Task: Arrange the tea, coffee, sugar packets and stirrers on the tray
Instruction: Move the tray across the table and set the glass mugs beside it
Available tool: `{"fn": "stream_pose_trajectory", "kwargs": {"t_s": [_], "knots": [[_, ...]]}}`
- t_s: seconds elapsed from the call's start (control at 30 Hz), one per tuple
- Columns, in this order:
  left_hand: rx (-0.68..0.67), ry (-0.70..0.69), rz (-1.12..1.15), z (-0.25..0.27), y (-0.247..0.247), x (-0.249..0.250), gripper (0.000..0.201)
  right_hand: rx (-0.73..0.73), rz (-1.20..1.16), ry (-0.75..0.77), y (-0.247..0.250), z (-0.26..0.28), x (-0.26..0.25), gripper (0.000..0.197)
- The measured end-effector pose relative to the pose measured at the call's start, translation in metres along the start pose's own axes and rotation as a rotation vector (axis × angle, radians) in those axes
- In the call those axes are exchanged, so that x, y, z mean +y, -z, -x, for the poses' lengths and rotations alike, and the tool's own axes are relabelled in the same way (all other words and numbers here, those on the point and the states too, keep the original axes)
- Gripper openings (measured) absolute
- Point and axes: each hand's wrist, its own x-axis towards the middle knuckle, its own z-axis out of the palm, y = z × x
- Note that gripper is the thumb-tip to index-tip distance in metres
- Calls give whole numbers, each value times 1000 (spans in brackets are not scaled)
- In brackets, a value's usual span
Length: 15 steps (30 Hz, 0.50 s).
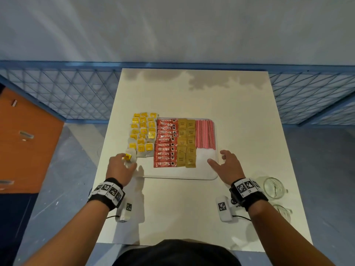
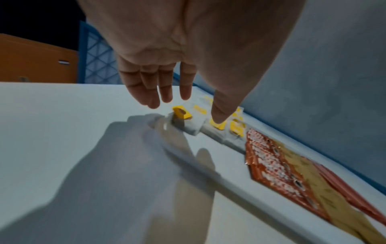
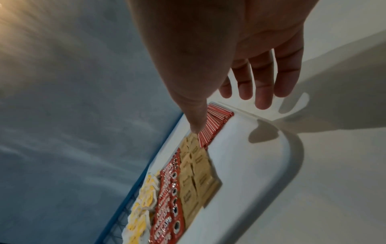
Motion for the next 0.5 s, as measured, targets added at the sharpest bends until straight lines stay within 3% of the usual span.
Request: {"fn": "stream_pose_trajectory", "kwargs": {"t_s": [0.17, 0.33, 0.5], "knots": [[-77, 68, 49, -4, -4, -17, 77, -29, 34, -82, -18, 2, 8, 95], [-123, 32, 6, -8, -3, -16, 49, -24, 58, -134, -31, 2, 8, 101], [-184, 17, 15, -19, -2, -27, 46, 7, 96, -141, -35, 1, 8, 92]]}}
